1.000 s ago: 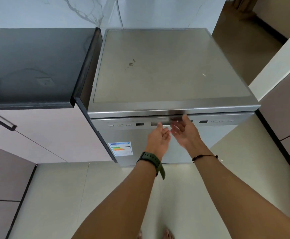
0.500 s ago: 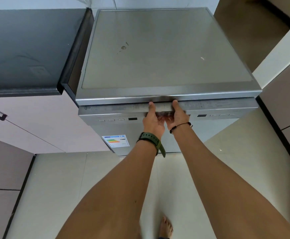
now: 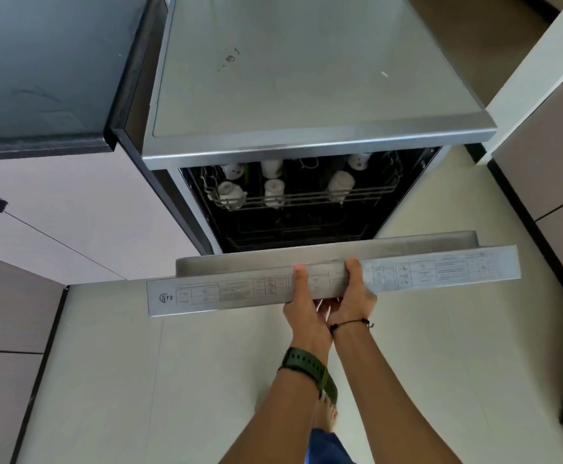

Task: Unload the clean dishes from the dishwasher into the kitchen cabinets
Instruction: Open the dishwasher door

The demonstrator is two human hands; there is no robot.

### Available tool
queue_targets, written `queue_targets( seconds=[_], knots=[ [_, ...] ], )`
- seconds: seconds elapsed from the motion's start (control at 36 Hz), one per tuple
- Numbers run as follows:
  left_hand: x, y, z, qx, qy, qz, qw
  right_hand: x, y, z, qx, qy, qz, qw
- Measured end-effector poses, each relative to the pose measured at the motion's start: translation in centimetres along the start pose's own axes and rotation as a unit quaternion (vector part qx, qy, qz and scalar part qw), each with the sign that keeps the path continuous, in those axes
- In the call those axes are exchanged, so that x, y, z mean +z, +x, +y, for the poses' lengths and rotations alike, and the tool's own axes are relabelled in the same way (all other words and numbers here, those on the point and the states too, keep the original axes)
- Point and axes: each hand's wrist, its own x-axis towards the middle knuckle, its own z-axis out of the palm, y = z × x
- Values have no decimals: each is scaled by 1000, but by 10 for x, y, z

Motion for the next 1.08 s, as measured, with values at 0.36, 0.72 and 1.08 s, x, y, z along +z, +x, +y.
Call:
queue_targets(
  seconds=[0.36, 0.72, 1.08],
  knots=[
    [-75, -23, -58, 8, 33, 108, 994, -90, -9, 49, 6, -89, 75, 993],
    [-137, -26, -117, 12, 86, 211, 974, -167, -9, 87, 90, -130, 91, 983],
    [-206, -6, -175, -10, 35, 210, 977, -233, 22, 142, 134, -128, 105, 977]
  ],
)
